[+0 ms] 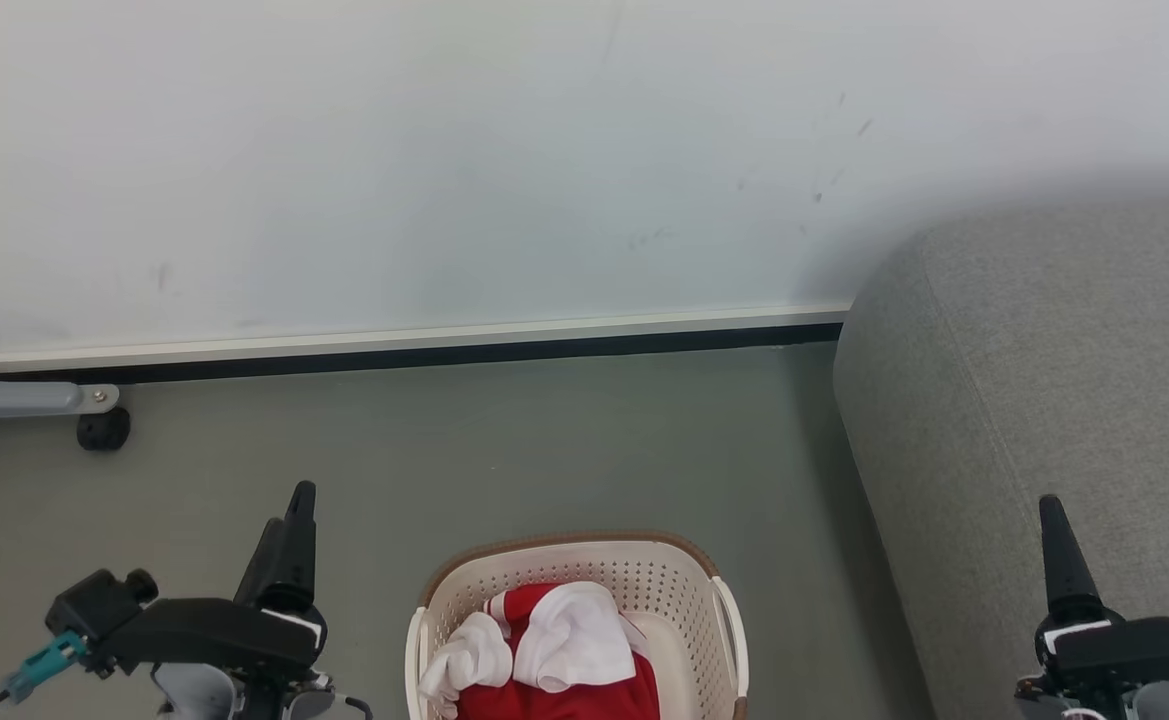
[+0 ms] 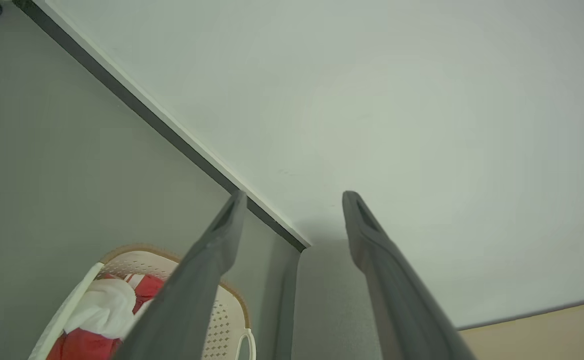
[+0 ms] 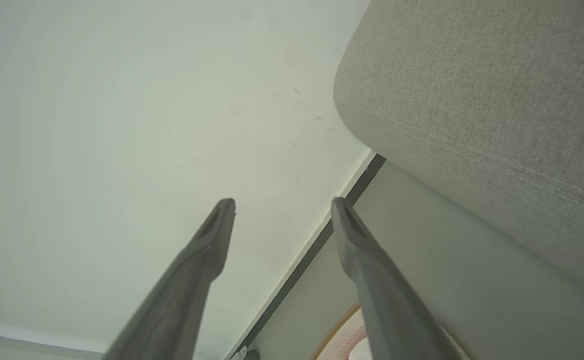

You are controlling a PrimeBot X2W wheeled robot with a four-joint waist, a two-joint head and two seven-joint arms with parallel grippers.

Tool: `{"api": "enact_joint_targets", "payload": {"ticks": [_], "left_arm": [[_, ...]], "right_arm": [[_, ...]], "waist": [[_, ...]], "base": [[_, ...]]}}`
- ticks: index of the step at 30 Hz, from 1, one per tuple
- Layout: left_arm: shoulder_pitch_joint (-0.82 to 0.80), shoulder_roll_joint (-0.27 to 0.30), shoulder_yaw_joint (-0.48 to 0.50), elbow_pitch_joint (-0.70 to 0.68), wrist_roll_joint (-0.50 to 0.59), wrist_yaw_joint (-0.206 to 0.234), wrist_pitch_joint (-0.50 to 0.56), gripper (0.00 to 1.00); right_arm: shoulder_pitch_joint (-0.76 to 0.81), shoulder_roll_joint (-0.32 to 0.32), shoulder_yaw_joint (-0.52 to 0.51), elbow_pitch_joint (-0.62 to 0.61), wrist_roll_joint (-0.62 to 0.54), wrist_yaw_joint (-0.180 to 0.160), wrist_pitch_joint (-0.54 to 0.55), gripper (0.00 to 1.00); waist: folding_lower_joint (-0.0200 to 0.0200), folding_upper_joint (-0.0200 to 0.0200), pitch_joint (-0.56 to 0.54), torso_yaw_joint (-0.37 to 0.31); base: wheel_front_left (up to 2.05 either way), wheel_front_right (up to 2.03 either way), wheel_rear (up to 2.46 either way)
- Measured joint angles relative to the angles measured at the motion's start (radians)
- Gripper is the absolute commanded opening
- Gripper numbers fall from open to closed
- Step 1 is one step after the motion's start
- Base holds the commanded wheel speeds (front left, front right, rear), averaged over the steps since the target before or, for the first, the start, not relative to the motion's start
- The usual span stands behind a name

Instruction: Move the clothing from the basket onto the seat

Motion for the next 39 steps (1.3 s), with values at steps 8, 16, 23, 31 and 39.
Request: {"api": "enact_joint_targets", "payload": {"ticks": [8, 16, 23, 31, 39], "left_arm": [[-0.034, 0.035, -0.067, 0.0, 0.168, 0.031, -0.027, 1.0], [-0.063, 0.061, -0.124, 0.009, 0.311, 0.056, -0.058, 1.0], [-0.08, 0.071, -0.155, 0.031, 0.415, 0.078, -0.082, 1.0], [-0.086, 0.073, -0.17, 0.062, 0.486, 0.096, -0.109, 1.0], [-0.098, 0.073, -0.178, 0.101, 0.56, 0.117, -0.14, 1.0]], "right_arm": [[-0.03, -0.042, 0.058, -0.002, -0.162, -0.031, -0.031, 1.0], [-0.048, -0.078, 0.123, -0.001, -0.325, -0.059, -0.061, 1.0], [-0.063, -0.093, 0.174, 0.008, -0.444, -0.081, -0.084, 1.0], [-0.072, -0.102, 0.213, 0.029, -0.547, -0.103, -0.111, 1.0], [-0.076, -0.115, 0.25, 0.058, -0.649, -0.128, -0.132, 1.0]], "waist": [[0.0, 0.0, 0.003, 0.003], [0.0, 0.0, 0.005, 0.004], [0.0, 0.0, 0.007, 0.004], [0.0, 0.0, 0.005, 0.005], [0.0, 0.0, 0.002, 0.004]], "base": [[0.0, 0.0, 0.0], [0.0, 0.0, 0.0], [0.0, 0.0, 0.0], [0.0, 0.0, 0.0], [0.0, 0.0, 0.0]]}}
